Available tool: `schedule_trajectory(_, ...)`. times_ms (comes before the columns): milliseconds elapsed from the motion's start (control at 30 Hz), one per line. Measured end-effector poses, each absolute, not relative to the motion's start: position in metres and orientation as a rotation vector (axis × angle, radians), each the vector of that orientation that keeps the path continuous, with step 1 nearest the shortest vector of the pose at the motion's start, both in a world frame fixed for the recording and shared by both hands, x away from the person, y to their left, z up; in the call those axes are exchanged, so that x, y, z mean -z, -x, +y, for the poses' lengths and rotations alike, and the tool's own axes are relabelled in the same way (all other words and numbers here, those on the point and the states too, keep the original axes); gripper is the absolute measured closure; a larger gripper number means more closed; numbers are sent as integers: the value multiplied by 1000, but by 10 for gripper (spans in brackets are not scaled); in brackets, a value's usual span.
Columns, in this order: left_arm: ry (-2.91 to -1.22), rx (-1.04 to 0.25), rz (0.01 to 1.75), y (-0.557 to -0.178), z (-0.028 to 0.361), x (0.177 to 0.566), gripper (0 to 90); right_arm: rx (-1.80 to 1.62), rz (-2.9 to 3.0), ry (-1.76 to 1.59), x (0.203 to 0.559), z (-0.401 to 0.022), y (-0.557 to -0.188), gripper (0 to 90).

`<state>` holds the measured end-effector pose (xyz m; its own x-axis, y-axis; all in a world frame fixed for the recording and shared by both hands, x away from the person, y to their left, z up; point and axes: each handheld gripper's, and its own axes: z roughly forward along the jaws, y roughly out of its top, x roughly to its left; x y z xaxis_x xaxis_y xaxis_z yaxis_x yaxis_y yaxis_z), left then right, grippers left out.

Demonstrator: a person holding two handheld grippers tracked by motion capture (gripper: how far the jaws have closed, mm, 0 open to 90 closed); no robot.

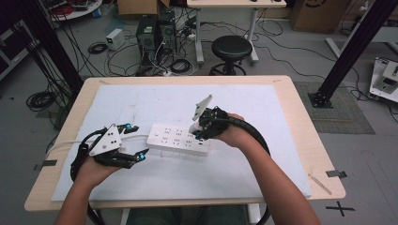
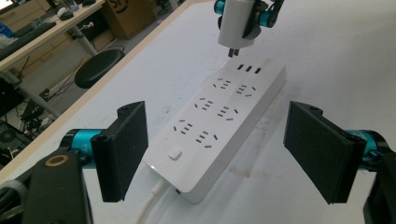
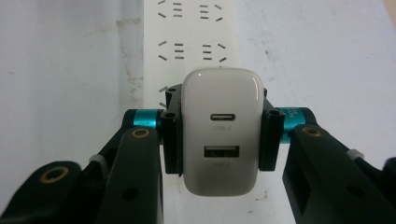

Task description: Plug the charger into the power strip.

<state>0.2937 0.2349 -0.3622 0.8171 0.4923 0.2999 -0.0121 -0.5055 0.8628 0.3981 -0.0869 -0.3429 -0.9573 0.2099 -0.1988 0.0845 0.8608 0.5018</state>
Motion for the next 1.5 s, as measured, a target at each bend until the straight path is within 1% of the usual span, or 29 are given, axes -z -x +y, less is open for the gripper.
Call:
schedule_trajectory(267,-2023,-645,368,-292,241,365,219,-544,2937,-135,335,-64,-422,630)
schedule_trajectory(667,-2023,-643,385,-292,250,369,219,-346,3040,-56,344,-35,-441,629)
schedule_trajectory(933,-2015,-639,394,-294,254,372,219,-306,3060,-54,347,-27,-445,629)
schedule_trajectory(1400,-1999,-641,406,-295,256,375,219,-232,3087,-125,359,-19,-449,631)
schedule_trajectory(1433,-2004,-640,402,-296,255,375,219,-198,3089,-138,366,-16,-450,632)
schedule_trajectory(1500,-2001,-640,403,-296,254,376,219,-193,3095,-151,366,-16,-450,632)
